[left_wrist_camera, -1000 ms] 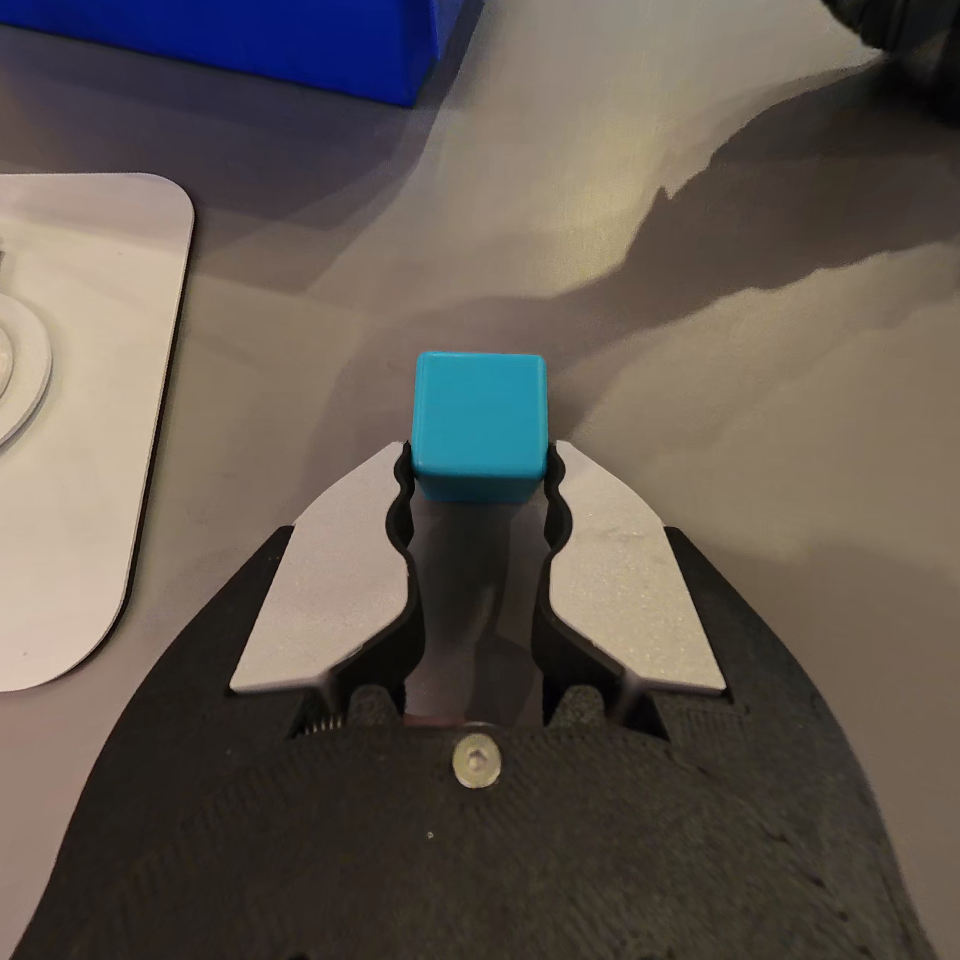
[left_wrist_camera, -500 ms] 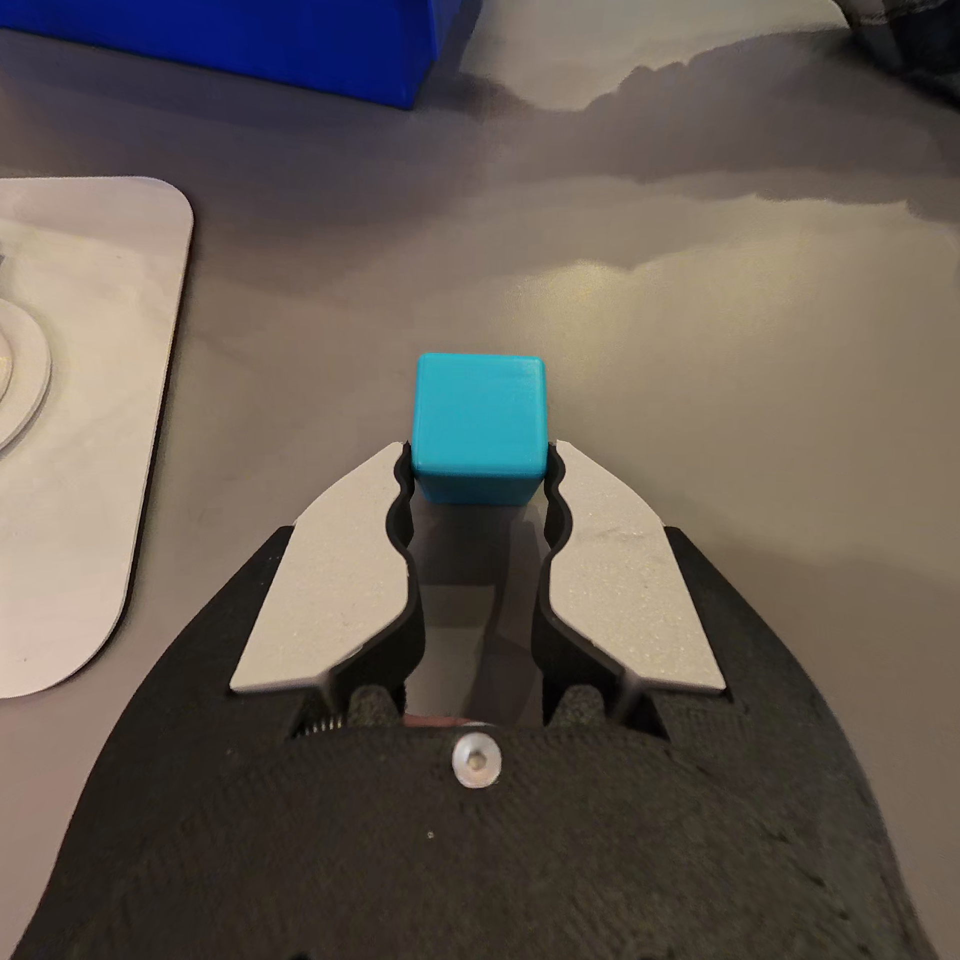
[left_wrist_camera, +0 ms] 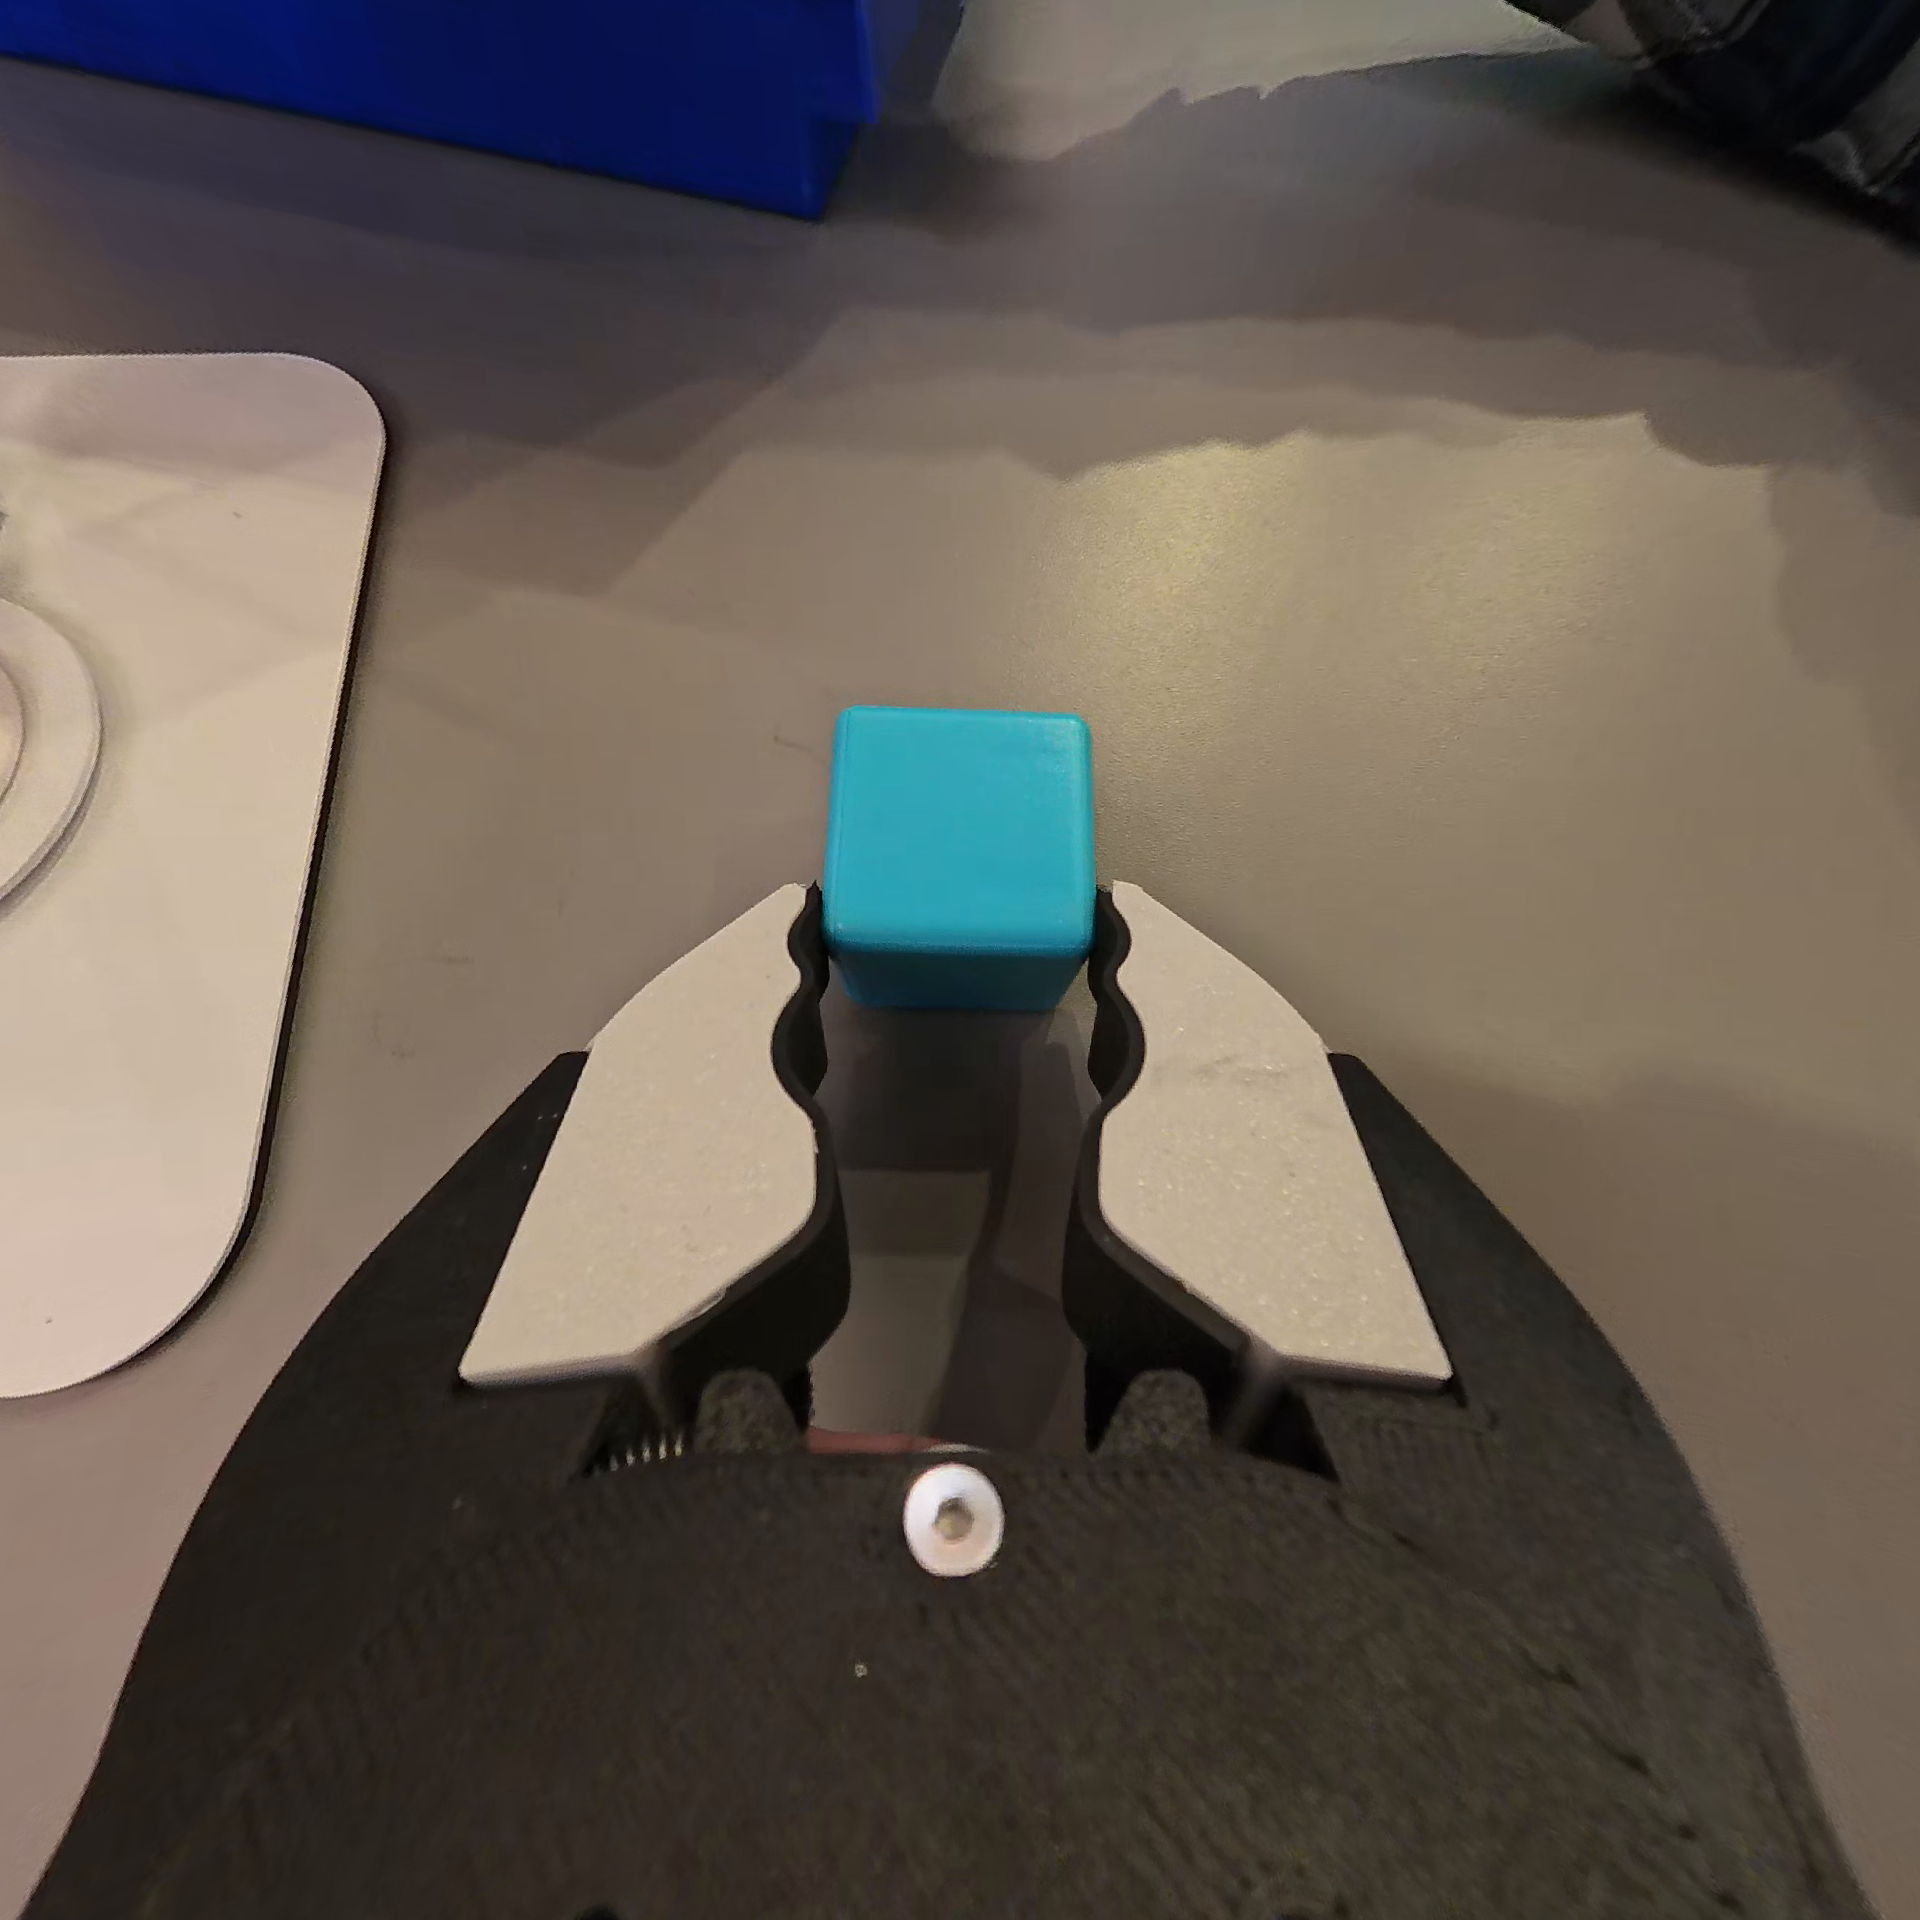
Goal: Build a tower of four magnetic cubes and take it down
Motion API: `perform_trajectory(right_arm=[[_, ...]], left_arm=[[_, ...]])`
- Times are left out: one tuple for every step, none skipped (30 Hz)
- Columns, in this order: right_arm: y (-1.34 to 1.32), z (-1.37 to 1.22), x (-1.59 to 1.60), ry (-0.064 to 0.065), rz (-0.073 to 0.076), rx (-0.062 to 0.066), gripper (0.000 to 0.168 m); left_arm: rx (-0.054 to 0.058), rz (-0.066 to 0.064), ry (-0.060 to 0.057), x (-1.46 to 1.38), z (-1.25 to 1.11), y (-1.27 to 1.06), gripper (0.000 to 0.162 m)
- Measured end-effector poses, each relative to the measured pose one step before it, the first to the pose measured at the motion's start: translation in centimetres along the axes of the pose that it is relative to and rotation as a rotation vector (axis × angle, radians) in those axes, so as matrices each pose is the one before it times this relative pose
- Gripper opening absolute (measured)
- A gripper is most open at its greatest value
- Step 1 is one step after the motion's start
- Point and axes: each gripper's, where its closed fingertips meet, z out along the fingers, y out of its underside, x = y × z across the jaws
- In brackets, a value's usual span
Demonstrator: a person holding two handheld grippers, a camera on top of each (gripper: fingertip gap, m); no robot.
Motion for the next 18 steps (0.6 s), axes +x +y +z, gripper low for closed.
perform_trajectory(right_arm=[[0.287,0.219,-0.019,0.0050,-0.0096,-0.0216,0.053],[0.338,0.196,-0.030,0.0053,-0.0072,-0.0263,0.053],[0.223,0.064,-0.040,0.0068,-0.0125,-0.0206,0.053],[-0.011,-0.087,-0.085,0.0041,-0.0137,-0.0058,0.053],[0.007,-0.077,-0.111,0.0009,-0.0067,-0.0058,0.053],[0.193,-0.032,-0.046,0.0021,-0.0047,-0.0158,0.053],[0.358,0.026,0.021,0.0045,-0.0081,-0.0243,0.057],[0.336,0.028,0.073,0.0070,-0.0084,-0.0192,0.061],[0.172,-0.054,0.052,0.0032,-0.0051,-0.0054,0.063],[0.026,-0.162,-0.026,-0.0054,0.0034,0.0053,0.065],[-0.055,-0.271,-0.041,-0.0084,0.0082,0.0114,0.066],[-0.110,-0.410,0.063,-0.0011,0.0054,0.0141,0.066],[-0.095,-0.530,0.200,0.0087,0.0036,0.0128,0.065],[-0.094,-0.695,0.327,0.0188,0.0025,0.0129,0.065],[-0.112,-0.871,0.443,0.0278,0.0000,0.0157,0.065],[-0.127,-1.047,0.486,0.0342,-0.0029,0.0186,0.064],[-0.170,-1.203,0.464,0.0365,-0.0048,0.0243,0.062],[-0.284,-1.329,0.429,0.0356,-0.0037,0.0309,0.060]], left_arm=[[0.0001,-0.0008,0.0009,0.005,-0.006,0.004,0.048],[0.0000,0.0005,-0.0006,0.001,0.006,-0.005,0.048],[0.0000,0.0007,-0.0008,-0.004,0.007,-0.005,0.048],[0.0000,0.0002,-0.0003,-0.004,0.000,0.000,0.048],[0.0000,-0.0002,0.0001,-0.007,0.001,-0.001,0.048],[0.0000,-0.0005,0.0004,-0.001,0.001,-0.002,0.048],[0.0000,0.0006,-0.0005,0.011,0.005,-0.003,0.048],[0.0001,0.0007,-0.0005,-0.002,-0.001,0.001,0.048],[-0.0001,-0.0006,0.0004,-0.010,0.002,-0.002,0.048],[0.0000,-0.0003,0.0003,0.004,-0.007,0.006,0.048],[0.0001,0.0009,-0.0008,0.005,0.005,-0.004,0.048],[0.0001,0.0004,-0.0002,-0.004,0.008,-0.007,0.048],[-0.0001,-0.0008,0.0005,-0.007,-0.004,-0.010,0.048],[0.0000,-0.0004,0.0003,0.005,-0.007,0.006,0.048],[0.0000,0.0003,-0.0003,-0.004,0.008,-0.006,0.048],[0.0000,0.0006,-0.0006,0.000,0.007,-0.005,0.048],[0.0001,0.0004,-0.0003,-0.007,0.001,-0.001,0.048],[0.0000,-0.0006,0.0006,0.002,0.001,-0.001,0.048]])
